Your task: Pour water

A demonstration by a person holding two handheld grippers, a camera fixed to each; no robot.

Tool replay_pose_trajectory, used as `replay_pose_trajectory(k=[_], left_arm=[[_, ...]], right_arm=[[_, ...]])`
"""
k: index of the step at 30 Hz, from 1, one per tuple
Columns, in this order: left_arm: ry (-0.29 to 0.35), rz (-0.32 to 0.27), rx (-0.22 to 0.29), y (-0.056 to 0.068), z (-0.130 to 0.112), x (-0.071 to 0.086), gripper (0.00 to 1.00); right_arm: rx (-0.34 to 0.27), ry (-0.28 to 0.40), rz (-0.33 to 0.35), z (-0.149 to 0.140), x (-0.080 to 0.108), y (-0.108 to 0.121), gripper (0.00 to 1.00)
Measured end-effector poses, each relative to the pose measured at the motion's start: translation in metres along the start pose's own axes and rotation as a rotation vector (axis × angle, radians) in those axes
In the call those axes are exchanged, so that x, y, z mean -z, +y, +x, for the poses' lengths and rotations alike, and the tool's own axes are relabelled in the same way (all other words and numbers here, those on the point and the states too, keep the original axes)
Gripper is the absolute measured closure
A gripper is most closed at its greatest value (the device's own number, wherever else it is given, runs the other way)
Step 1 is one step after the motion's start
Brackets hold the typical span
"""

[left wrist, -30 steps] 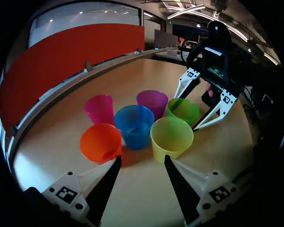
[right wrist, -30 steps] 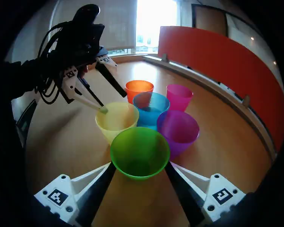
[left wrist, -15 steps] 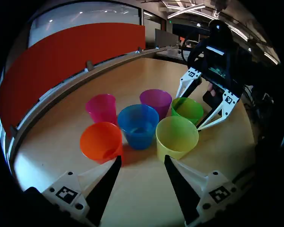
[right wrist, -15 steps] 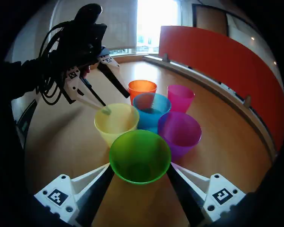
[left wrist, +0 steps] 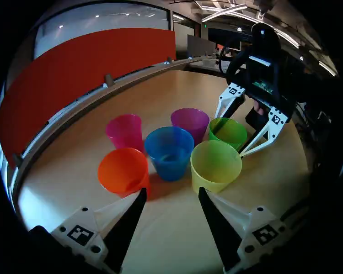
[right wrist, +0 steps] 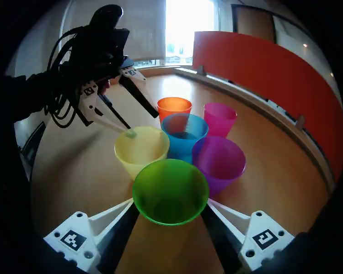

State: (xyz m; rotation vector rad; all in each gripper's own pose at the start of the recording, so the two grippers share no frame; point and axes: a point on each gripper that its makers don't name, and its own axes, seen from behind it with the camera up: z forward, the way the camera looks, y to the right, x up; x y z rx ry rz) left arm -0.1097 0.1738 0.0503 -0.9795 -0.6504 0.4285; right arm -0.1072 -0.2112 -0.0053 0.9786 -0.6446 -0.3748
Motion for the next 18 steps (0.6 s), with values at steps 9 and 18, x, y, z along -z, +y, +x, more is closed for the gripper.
replay_pose_trajectory(k=[9, 18], left_arm=[[0.003, 0.002, -0.005, 0.0004, 0.0017, 0.0011, 0.17], [0.002, 0.003, -0.007, -0.0001, 0.0009, 0.0014, 0.17]], right_arm=[[-0.002, 0.008, -0.004, 0.0009, 0.0029, -0.0003, 0.12], [-0.015, 0.023, 0.002, 0.0035, 0.0046, -0.0014, 0.13]])
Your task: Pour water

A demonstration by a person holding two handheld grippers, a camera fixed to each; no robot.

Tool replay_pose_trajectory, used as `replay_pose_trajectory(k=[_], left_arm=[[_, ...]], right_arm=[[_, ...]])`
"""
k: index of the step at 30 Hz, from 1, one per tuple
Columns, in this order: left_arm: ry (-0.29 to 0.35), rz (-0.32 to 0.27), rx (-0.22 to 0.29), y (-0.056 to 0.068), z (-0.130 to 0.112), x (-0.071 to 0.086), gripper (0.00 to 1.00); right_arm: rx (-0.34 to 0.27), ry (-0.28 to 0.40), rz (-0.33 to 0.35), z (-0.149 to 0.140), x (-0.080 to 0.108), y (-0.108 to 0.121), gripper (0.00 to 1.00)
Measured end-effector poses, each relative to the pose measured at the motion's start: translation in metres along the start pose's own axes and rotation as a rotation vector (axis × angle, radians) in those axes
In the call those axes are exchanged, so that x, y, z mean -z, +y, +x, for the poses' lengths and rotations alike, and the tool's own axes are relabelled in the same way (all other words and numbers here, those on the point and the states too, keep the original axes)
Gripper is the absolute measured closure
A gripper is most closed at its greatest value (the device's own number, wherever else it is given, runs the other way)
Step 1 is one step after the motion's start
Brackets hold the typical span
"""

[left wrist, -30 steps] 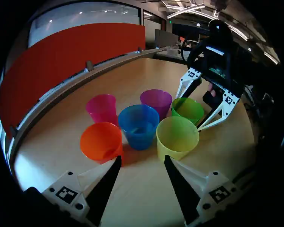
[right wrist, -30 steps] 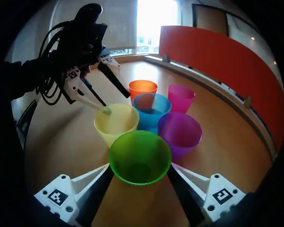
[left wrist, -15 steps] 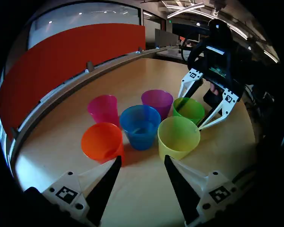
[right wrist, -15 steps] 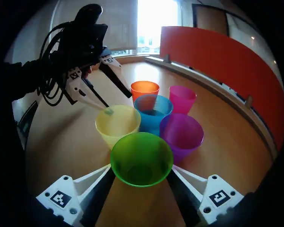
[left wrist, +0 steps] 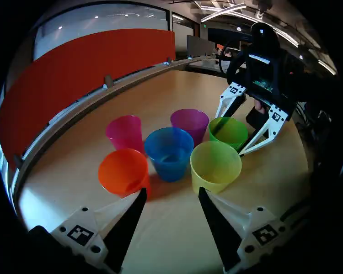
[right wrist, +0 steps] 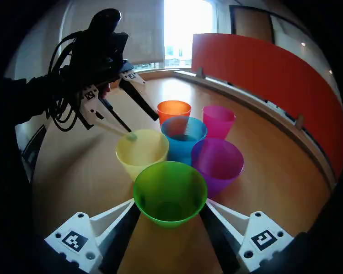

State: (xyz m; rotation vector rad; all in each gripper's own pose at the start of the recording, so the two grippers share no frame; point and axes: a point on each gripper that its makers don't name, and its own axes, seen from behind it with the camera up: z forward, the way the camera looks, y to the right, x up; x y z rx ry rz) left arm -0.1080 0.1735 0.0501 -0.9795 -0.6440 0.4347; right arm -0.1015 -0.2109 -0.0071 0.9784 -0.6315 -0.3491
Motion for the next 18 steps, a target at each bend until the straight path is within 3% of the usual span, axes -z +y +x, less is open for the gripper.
replay_pose_trajectory(k=[18], left_arm=[[0.014, 0.001, 0.001, 0.0, 0.003, -0.003, 0.16]], right_arm=[[0.012, 0.033, 0.007, 0.007, 0.012, -0.006, 0.13]])
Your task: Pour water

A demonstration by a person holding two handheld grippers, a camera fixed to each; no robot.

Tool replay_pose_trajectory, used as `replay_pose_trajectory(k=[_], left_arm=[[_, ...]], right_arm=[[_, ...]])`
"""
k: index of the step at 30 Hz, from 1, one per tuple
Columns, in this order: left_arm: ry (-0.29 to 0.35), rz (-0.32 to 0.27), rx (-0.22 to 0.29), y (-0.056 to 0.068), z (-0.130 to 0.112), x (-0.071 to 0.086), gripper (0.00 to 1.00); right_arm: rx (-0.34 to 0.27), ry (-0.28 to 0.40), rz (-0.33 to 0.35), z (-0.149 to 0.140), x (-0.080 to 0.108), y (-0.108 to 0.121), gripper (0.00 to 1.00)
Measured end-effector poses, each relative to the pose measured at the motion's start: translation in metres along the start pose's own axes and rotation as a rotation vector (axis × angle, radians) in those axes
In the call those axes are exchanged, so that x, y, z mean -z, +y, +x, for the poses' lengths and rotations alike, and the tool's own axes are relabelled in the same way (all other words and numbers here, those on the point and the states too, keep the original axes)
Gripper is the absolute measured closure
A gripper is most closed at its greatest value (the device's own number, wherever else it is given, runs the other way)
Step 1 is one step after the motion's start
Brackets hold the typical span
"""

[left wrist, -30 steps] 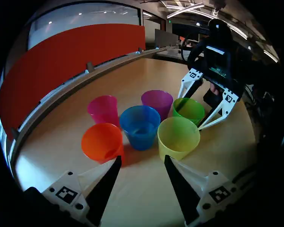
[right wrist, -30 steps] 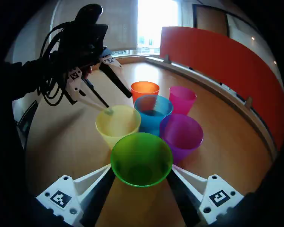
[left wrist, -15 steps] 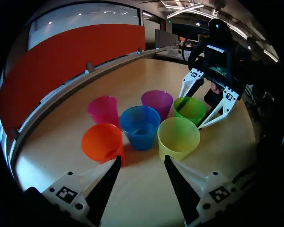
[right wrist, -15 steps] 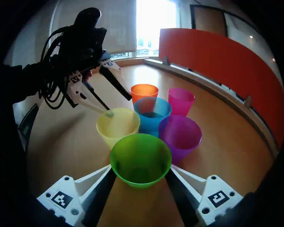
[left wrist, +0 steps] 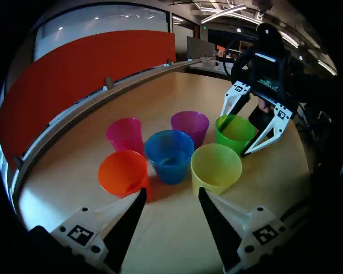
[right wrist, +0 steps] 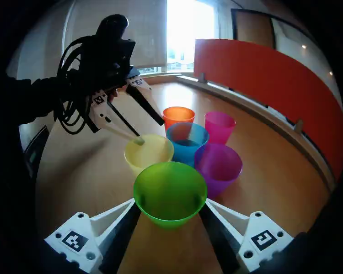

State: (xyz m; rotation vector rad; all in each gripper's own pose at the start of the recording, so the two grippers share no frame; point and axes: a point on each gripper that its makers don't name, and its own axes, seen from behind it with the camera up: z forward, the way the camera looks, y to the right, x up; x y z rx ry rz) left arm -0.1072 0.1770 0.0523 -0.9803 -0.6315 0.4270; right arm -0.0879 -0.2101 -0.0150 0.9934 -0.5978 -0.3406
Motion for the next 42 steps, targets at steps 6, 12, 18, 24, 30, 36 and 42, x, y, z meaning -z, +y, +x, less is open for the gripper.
replay_pose_trajectory(k=[6, 12, 18, 24, 30, 36, 42], left_arm=[[0.006, 0.001, 0.007, -0.001, 0.001, -0.001, 0.17], [0.009, 0.0, 0.005, 0.001, 0.002, -0.001, 0.16], [0.011, -0.004, 0.003, 0.003, 0.005, -0.003, 0.16], [0.01, -0.009, 0.0, 0.005, 0.006, -0.007, 0.16], [0.012, -0.005, 0.002, 0.004, 0.009, -0.01, 0.16], [0.011, -0.009, 0.003, 0.003, 0.01, -0.014, 0.16], [0.004, -0.01, -0.003, 0.003, 0.011, -0.017, 0.16]], right_arm=[[-0.001, 0.018, -0.004, 0.005, 0.008, -0.001, 0.13], [-0.003, 0.027, -0.017, 0.007, 0.018, 0.001, 0.14], [-0.007, 0.032, -0.033, 0.007, 0.029, 0.006, 0.14], [-0.014, 0.041, -0.049, 0.008, 0.041, 0.01, 0.13], [-0.02, 0.058, -0.069, 0.011, 0.054, 0.014, 0.13], [-0.026, 0.082, -0.085, 0.017, 0.065, 0.016, 0.13], [-0.032, 0.103, -0.1, 0.021, 0.073, 0.019, 0.13]])
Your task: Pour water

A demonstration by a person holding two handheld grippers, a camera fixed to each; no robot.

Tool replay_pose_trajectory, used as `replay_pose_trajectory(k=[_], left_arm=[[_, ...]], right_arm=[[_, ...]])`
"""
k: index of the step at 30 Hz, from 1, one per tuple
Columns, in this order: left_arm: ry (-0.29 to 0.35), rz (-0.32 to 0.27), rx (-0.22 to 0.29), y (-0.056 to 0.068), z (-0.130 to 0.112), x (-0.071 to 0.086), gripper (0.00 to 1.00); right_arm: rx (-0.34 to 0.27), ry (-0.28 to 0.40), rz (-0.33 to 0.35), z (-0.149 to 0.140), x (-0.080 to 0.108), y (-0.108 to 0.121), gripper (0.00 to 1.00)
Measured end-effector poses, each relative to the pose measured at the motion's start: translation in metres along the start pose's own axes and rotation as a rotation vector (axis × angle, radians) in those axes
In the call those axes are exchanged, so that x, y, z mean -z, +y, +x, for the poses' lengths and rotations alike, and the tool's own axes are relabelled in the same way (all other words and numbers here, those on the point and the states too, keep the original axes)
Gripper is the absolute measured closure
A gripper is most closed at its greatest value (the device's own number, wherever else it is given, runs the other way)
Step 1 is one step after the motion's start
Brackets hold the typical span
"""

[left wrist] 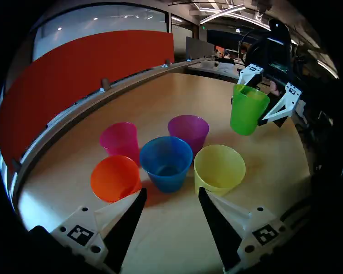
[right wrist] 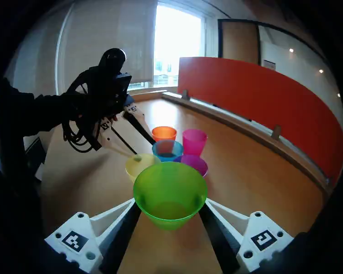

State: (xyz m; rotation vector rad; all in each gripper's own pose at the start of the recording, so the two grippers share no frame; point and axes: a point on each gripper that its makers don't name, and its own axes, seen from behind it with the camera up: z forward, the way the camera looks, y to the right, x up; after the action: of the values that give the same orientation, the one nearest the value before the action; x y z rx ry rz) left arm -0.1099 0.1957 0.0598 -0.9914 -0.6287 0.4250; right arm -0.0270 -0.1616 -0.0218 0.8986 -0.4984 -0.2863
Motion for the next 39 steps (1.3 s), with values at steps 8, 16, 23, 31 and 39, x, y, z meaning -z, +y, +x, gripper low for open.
replay_pose_trajectory(k=[8, 16, 23, 31, 39], left_arm=[[-0.006, 0.0, -0.002, -0.002, 0.002, -0.005, 0.17], [-0.011, -0.007, 0.002, -0.003, 0.006, -0.012, 0.16], [-0.007, -0.004, 0.0, -0.005, 0.009, -0.016, 0.16], [-0.003, -0.002, -0.004, -0.007, 0.011, -0.019, 0.16], [-0.002, -0.001, -0.004, -0.007, 0.012, -0.022, 0.16]], right_arm=[[-0.008, 0.026, -0.014, 0.007, 0.009, 0.001, 0.14], [-0.016, 0.065, -0.019, 0.019, 0.016, -0.002, 0.13], [-0.024, 0.105, -0.028, 0.027, 0.02, -0.002, 0.13], [-0.024, 0.157, -0.042, 0.039, 0.024, -0.001, 0.13], [-0.008, 0.224, -0.07, 0.053, 0.03, 0.002, 0.13]])
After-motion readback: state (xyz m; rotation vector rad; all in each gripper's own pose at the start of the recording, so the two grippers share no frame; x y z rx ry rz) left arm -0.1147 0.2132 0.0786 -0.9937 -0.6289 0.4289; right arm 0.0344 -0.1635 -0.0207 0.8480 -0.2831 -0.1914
